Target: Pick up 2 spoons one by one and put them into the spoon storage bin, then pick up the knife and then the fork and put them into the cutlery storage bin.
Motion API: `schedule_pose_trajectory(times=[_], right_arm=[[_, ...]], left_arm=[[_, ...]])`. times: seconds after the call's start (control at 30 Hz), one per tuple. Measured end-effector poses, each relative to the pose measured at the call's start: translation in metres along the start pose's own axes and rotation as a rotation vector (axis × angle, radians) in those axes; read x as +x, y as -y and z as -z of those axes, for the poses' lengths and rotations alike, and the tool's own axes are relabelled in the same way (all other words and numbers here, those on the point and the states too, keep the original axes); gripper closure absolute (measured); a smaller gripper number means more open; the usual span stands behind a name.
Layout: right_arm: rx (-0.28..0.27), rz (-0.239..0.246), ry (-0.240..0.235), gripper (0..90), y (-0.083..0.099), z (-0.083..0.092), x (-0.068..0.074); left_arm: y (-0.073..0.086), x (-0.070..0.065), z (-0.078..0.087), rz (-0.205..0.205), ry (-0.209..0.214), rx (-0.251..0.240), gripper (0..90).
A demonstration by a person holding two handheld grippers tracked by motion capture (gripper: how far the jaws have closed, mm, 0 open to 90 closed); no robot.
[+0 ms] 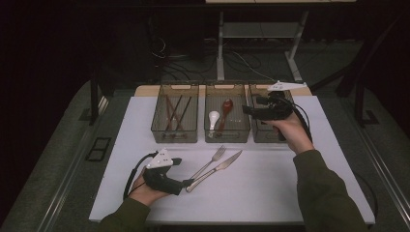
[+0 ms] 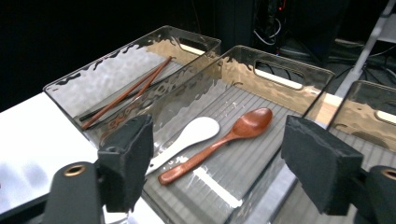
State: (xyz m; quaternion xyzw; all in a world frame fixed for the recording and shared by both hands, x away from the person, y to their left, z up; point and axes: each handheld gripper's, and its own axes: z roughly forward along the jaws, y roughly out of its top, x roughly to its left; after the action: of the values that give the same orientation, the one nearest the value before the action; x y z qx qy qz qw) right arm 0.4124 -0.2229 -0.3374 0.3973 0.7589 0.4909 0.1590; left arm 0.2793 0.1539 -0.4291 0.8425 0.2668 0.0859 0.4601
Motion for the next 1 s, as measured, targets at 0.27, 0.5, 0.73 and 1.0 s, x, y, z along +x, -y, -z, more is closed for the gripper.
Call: schedule_pose_trajectory(times=[0.27, 0.5, 0.73, 1.0], right_arm=[[-0.033, 0.043, 0.002, 19.5, 0.019, 0.026, 0.009], [-0.008, 0.044, -0.028, 19.2, 0.051, 0.040, 0.017], [0.012, 0.041, -0.045, 18.6, 0.089, 0.048, 0.019], [0.038, 0.046, -0.041, 17.7, 0.120, 0.061, 0.021]], left_arm=[[0.000, 0.001, -0.001, 0.002, -0.010, 0.002, 14.4], [0.000, 0.002, -0.001, -0.006, -0.013, 0.010, 14.4], [0.000, 0.001, -0.001, 0.005, -0.020, 0.007, 14.4], [0.000, 0.001, 0.001, 0.000, -0.029, 0.009, 14.4]])
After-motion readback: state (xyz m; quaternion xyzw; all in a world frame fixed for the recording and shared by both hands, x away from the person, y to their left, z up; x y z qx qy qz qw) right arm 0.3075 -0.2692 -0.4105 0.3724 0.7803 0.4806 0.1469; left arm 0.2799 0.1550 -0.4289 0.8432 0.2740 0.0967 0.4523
